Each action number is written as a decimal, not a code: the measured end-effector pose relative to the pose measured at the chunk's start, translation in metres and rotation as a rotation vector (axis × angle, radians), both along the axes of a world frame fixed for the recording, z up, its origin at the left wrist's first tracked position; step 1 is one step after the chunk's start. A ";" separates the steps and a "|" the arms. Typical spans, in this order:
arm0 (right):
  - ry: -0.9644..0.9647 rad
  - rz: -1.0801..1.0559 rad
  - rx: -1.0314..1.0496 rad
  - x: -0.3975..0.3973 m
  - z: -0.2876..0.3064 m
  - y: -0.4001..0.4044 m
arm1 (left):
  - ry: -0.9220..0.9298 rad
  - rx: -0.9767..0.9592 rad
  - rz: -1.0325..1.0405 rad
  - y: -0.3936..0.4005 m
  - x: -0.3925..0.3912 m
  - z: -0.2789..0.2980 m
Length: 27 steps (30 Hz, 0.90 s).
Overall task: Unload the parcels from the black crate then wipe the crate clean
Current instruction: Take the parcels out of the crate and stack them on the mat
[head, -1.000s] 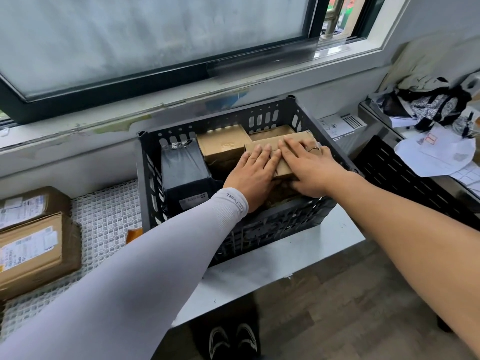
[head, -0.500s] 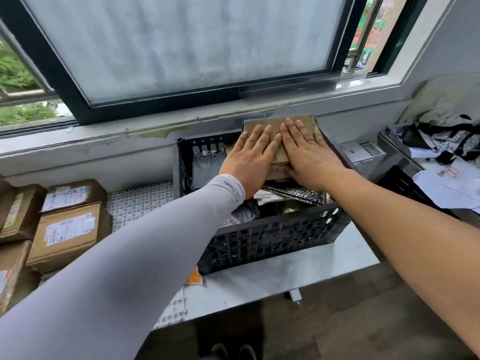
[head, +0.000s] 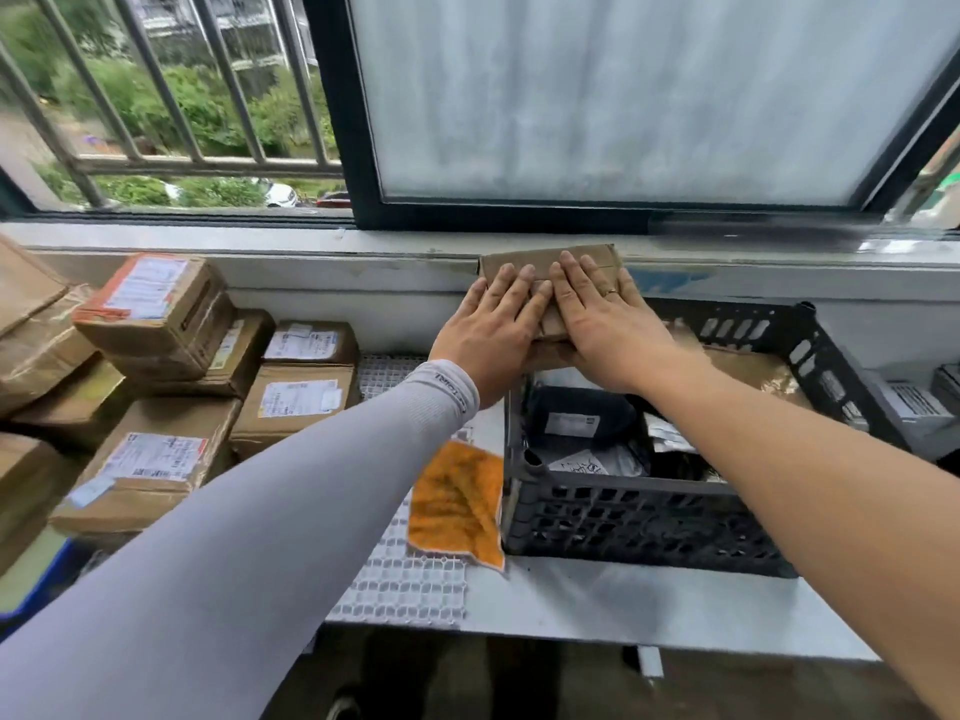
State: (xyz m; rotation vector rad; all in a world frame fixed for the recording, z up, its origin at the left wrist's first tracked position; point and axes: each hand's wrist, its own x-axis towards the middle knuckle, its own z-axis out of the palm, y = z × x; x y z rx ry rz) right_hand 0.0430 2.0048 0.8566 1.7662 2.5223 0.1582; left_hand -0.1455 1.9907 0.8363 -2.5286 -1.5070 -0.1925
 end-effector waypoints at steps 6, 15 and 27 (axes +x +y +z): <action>0.020 0.082 -0.022 -0.105 -0.012 0.020 | -0.019 -0.015 0.095 -0.005 -0.102 -0.004; 0.035 0.152 -0.130 -0.268 -0.050 0.029 | 0.009 -0.103 0.158 0.001 -0.263 -0.044; -0.034 0.036 -0.264 -0.387 -0.125 0.030 | 0.008 -0.256 0.132 0.014 -0.375 -0.122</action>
